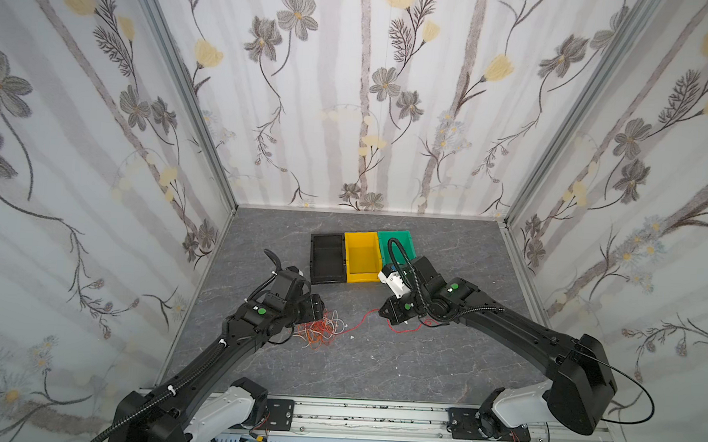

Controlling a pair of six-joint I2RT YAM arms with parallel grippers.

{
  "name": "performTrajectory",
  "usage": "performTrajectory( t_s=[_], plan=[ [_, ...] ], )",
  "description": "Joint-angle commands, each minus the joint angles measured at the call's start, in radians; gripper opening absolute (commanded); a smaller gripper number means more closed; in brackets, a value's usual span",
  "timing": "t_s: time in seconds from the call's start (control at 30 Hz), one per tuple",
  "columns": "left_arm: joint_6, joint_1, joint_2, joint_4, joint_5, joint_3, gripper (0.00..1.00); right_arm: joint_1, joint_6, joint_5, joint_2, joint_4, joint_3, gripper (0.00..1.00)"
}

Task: Untangle the cables

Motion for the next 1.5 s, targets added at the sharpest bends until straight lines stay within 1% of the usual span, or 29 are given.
performTrajectory(
  t_s=[0.0,0.1,0.2,0.3,0.37,0.47,0.6,0.73,0.83,0.93,1.03,1.17,1.2,1.33,1.4,1.47],
  plan=[
    [-0.016,0.001,-0.025,-0.033,0.046,0.003,0.77,0.004,0.014,0.02,0.006,0.041,0.017,0.0],
    [-0.052,-0.007,-0.015,0.054,0.13,-0.031,0.77,0.008,0.012,0.012,0.001,0.046,0.017,0.0],
    [-0.042,-0.038,0.031,0.097,0.126,-0.056,0.77,0.014,0.01,-0.018,-0.003,0.053,0.021,0.0],
    [-0.018,-0.041,0.105,0.134,0.103,-0.085,0.77,0.019,0.0,-0.054,-0.016,0.052,0.026,0.0],
    [-0.013,-0.041,0.158,0.147,0.078,-0.09,0.73,0.019,-0.005,-0.061,-0.034,0.043,0.027,0.0],
    [-0.014,-0.041,0.202,0.173,0.067,-0.107,0.67,0.019,-0.007,-0.048,-0.071,0.031,0.029,0.0],
    [-0.028,-0.04,0.195,0.157,-0.023,-0.127,0.59,0.017,-0.011,-0.056,-0.121,0.023,0.031,0.0],
    [-0.041,-0.024,0.18,0.153,-0.054,-0.144,0.52,0.003,-0.029,-0.031,-0.175,-0.024,0.029,0.0],
    [-0.041,-0.012,0.191,0.163,-0.059,-0.16,0.42,-0.037,-0.023,0.003,-0.234,-0.05,0.006,0.0],
    [-0.047,-0.003,0.205,0.18,-0.059,-0.178,0.32,-0.098,-0.003,-0.014,-0.285,-0.05,-0.018,0.0],
    [-0.051,0.002,0.211,0.189,-0.061,-0.187,0.27,-0.139,0.001,-0.016,-0.319,-0.057,-0.034,0.0],
    [-0.051,0.008,0.197,0.178,-0.072,-0.19,0.26,-0.185,0.004,0.002,-0.335,-0.087,-0.046,0.0],
    [-0.053,0.009,0.19,0.176,-0.064,-0.186,0.28,-0.189,0.003,0.0,-0.335,-0.093,-0.047,0.0],
    [-0.038,0.009,0.156,0.175,0.006,-0.152,0.41,-0.191,0.003,-0.041,-0.301,-0.104,-0.037,0.0],
    [-0.024,0.009,0.117,0.162,0.026,-0.128,0.49,-0.19,0.007,-0.052,-0.278,-0.109,-0.03,0.0],
    [0.001,0.008,0.067,0.183,0.071,-0.122,0.56,-0.191,0.017,-0.06,-0.262,-0.106,-0.028,0.0]
  ],
)
